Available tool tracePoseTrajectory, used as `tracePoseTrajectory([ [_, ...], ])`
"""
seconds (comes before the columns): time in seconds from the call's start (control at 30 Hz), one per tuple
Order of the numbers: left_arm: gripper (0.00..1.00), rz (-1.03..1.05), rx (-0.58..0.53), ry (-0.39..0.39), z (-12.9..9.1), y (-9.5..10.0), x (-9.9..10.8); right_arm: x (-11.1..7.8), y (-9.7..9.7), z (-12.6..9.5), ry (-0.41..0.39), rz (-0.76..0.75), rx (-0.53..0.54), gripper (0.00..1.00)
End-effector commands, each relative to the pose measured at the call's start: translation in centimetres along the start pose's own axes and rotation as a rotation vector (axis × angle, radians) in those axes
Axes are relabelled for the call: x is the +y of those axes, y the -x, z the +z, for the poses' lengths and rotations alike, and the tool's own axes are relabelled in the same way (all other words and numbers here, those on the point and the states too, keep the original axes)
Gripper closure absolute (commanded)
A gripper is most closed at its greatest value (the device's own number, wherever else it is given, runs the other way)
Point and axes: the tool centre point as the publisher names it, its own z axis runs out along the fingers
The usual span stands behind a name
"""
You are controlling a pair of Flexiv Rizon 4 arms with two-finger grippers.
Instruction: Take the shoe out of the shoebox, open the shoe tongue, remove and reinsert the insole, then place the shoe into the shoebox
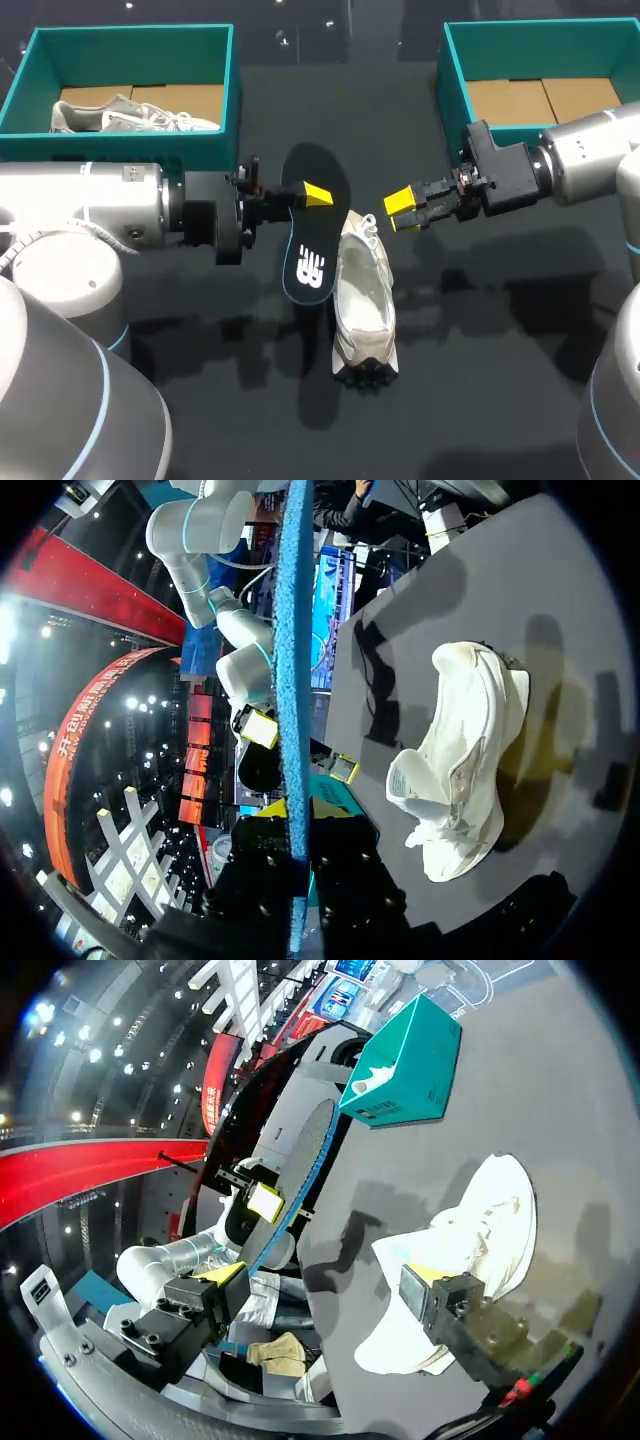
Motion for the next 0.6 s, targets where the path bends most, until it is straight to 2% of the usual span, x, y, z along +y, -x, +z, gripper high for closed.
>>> tracePoseTrajectory([
  [0.03, 1.00, -0.042, 0.036, -0.006, -1.4, 0.7, -1.4, -0.6, -0.3, -1.8, -0.124, -0.195, -0.153, 0.00],
  [0.17, 1.00, -0.142, 0.074, -0.033, -1.9, 1.0, -2.3, -1.6, 0.9, -2.4, -0.171, -0.342, -0.121, 0.00],
  [0.6, 1.00, -0.142, 0.074, -0.033, -1.9, 1.0, -2.3, -1.6, 0.9, -2.4, -0.171, -0.342, -0.121, 0.00],
])
